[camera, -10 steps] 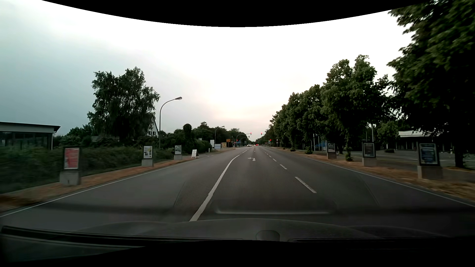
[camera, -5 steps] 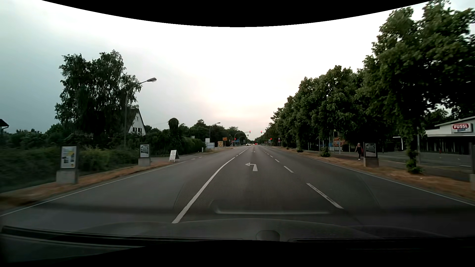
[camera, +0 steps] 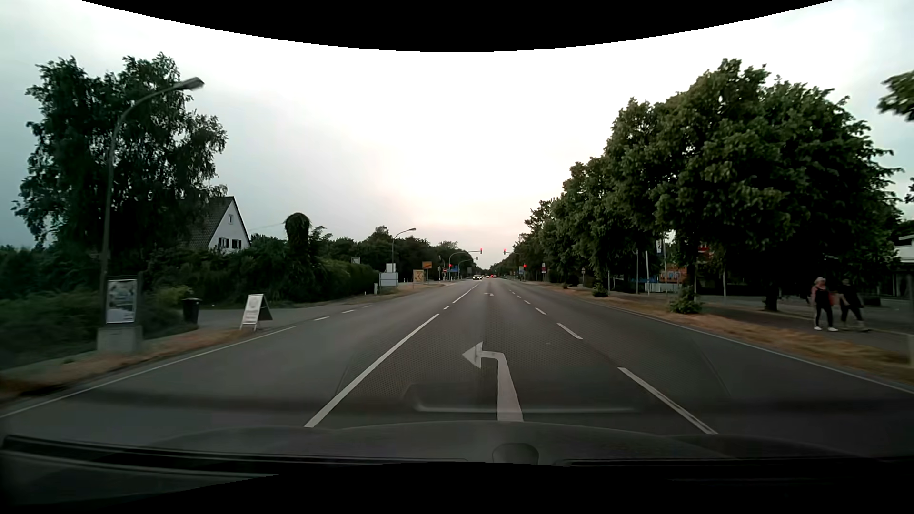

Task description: Follow the waypoints while adhering to traffic rules and regulations

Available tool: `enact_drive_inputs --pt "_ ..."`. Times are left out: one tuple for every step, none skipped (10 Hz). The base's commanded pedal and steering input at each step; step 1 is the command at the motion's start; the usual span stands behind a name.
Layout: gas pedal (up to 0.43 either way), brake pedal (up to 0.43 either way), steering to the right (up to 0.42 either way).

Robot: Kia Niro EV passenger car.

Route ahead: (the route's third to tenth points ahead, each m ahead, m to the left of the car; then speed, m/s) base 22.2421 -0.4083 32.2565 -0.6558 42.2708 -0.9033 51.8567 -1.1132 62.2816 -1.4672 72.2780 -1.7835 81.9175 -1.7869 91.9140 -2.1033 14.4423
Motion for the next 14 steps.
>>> enact_drive_inputs --pt "0.0 0.018 0.0" --pt "0.0 0.024 -0.001" --pt "0.0 0.03 -0.001" --pt "0.0 0.043 0.0" --pt "0.0 0.049 0.003" --pt "0.0 0.067 0.006" --pt "0.0 0.085 0.007" --pt "0.0 0.098 0.007" --pt "0.0 0.104 0.007" --pt "0.0 0.116 0.007" --pt "0.0 0.116 0.007" --pt "0.0 0.122 0.007" --pt "0.0 0.128 0.007" --pt "0.0 0.134 0.007"
